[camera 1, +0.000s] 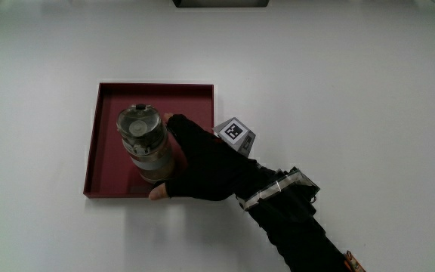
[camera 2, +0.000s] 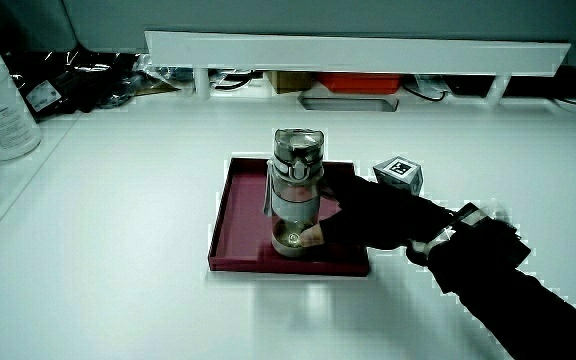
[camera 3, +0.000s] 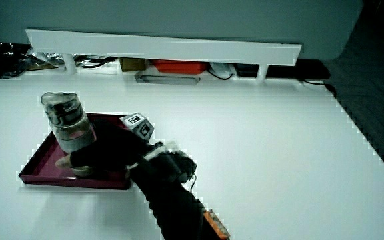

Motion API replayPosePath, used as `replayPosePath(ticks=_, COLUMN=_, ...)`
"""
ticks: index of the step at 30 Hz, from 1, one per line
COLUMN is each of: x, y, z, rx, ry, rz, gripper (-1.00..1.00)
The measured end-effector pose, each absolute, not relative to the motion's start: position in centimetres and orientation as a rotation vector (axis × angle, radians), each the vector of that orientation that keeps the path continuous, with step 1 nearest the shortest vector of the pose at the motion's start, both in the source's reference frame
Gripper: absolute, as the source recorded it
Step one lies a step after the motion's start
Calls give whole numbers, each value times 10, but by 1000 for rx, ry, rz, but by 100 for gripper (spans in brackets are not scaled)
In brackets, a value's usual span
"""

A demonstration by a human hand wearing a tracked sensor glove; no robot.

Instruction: Pick bottle

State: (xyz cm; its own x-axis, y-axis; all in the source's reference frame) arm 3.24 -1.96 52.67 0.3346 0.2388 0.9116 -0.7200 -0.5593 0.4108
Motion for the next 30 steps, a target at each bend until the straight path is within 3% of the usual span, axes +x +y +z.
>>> replayPosePath(ticks=8, x=27, y=-16, z=535, rx=1716, ry=-421, rz=1401, gripper=0)
replayPosePath(ticks=30, x=36, y=-9, z=547, rx=1806, ry=-283, rz=1619, gripper=88)
